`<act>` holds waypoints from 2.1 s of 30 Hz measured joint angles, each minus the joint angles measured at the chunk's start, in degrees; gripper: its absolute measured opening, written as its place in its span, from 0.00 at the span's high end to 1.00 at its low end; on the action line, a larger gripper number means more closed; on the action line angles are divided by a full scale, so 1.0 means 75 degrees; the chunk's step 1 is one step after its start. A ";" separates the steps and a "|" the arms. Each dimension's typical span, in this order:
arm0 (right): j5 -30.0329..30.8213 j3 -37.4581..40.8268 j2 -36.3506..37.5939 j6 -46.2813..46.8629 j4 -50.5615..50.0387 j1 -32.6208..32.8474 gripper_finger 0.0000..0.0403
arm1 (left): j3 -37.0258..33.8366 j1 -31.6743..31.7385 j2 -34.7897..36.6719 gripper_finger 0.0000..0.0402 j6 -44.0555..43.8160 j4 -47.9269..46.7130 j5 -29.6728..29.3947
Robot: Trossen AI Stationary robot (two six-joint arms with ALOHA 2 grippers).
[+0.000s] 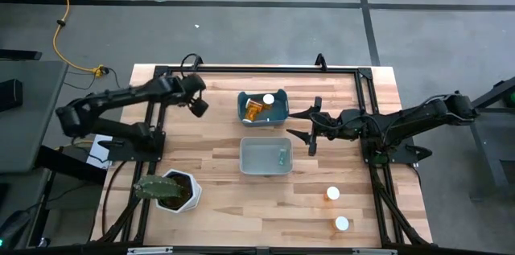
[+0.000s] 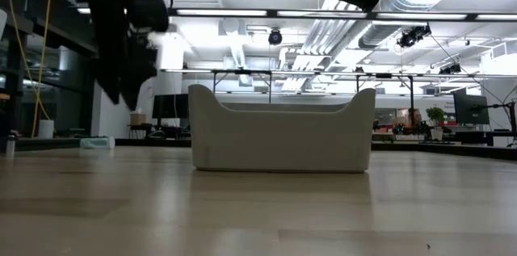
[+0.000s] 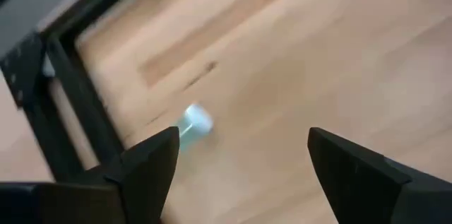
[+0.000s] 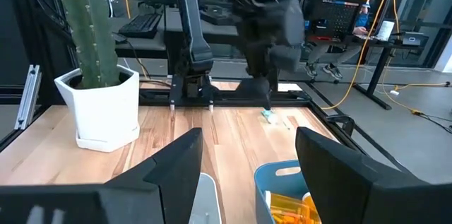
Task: Pick and place medicine bottles into bin by pill shape (circle, oval)
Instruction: Put the green tablet bottle into the gray bin
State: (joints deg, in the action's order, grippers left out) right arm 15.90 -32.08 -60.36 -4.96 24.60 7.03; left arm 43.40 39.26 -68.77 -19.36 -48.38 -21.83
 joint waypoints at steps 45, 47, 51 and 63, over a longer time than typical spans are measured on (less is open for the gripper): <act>0.0000 0.0000 -0.0003 0.0264 -0.0054 0.0000 0.45 | 0.0507 0.1242 -0.3492 0.44 0.2533 0.0158 0.0244; 0.0000 0.0000 -0.0003 0.0264 -0.0075 0.0001 0.45 | 0.0507 0.1266 -0.3495 0.48 0.2610 0.0156 0.0362; 0.0000 0.0000 -0.0003 0.0264 -0.0119 0.0003 0.45 | 0.0507 0.1272 -0.3495 0.55 0.2612 0.0134 0.0523; 0.0000 0.0000 -0.0003 0.0264 -0.0117 0.0002 0.45 | 0.0870 0.1239 -0.3349 0.61 0.2877 -0.0519 0.0631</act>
State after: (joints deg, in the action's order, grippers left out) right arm 15.90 -32.08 -60.38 -2.98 23.73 7.04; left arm 49.92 48.55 -93.88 2.22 -52.27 -17.10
